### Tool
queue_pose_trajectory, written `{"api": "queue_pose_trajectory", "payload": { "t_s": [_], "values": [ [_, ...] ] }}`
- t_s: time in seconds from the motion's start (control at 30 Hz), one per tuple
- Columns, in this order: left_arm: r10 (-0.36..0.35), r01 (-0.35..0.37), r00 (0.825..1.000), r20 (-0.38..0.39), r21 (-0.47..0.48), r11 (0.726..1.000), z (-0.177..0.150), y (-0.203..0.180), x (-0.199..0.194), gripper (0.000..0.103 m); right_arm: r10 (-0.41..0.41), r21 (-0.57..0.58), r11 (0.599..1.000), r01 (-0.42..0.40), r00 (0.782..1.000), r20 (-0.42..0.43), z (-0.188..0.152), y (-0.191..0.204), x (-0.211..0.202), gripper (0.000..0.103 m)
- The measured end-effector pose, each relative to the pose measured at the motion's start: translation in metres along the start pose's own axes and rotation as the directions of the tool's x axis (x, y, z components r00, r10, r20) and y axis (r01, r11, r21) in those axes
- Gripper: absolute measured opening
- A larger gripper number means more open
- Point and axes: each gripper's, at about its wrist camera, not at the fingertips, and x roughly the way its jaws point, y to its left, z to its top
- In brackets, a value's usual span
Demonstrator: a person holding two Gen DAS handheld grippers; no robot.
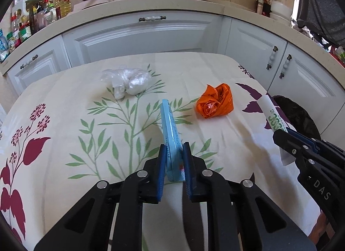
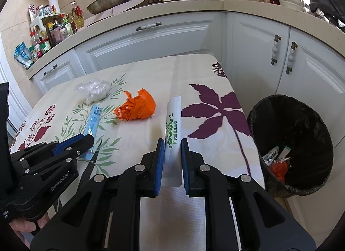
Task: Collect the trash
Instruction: 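Carry the blue tube and white toothpaste tube over the black bin and release both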
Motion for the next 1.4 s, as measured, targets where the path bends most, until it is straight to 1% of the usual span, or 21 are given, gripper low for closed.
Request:
{"api": "queue_pose_trajectory", "payload": {
  "t_s": [0.33,0.47,0.6,0.8,0.93,1.07,1.23,1.4],
  "values": [
    [0.014,-0.013,0.999,0.050,-0.010,1.000,0.000,0.016,-0.023,0.016,0.002,-0.055,0.998,-0.001,1.000,0.026,0.000,0.019,-0.010,0.015],
    [0.005,-0.004,0.997,0.075,-0.006,1.000,0.003,0.016,-0.034,0.015,-0.017,-0.053,0.998,0.020,0.999,0.048,0.002,0.015,-0.020,0.015],
    [-0.017,0.017,0.995,0.102,0.009,1.000,0.008,0.007,-0.044,0.015,-0.050,-0.032,0.998,0.053,0.996,0.073,0.004,-0.001,-0.032,0.015],
    [-0.092,0.085,0.988,0.125,0.061,0.994,0.019,-0.026,-0.051,0.015,-0.123,0.016,0.992,0.122,0.986,0.109,0.006,-0.034,-0.052,0.015],
    [-0.154,0.142,0.980,0.125,0.102,0.985,0.026,-0.058,-0.051,0.015,-0.185,0.061,0.982,0.178,0.974,0.133,0.008,-0.064,-0.068,0.015],
    [-0.200,0.178,0.970,0.136,0.156,0.972,0.034,-0.092,-0.050,0.015,-0.241,0.102,0.968,0.227,0.959,0.152,0.008,-0.095,-0.081,0.015],
    [-0.246,0.217,0.961,0.127,0.206,0.954,0.042,-0.133,-0.042,0.015,-0.296,0.138,0.951,0.275,0.941,0.165,0.009,-0.127,-0.090,0.015],
    [-0.268,0.233,0.955,0.127,0.236,0.943,0.049,-0.168,-0.031,0.015,-0.330,0.165,0.939,0.303,0.928,0.172,0.008,-0.153,-0.094,0.015]
  ]
}}
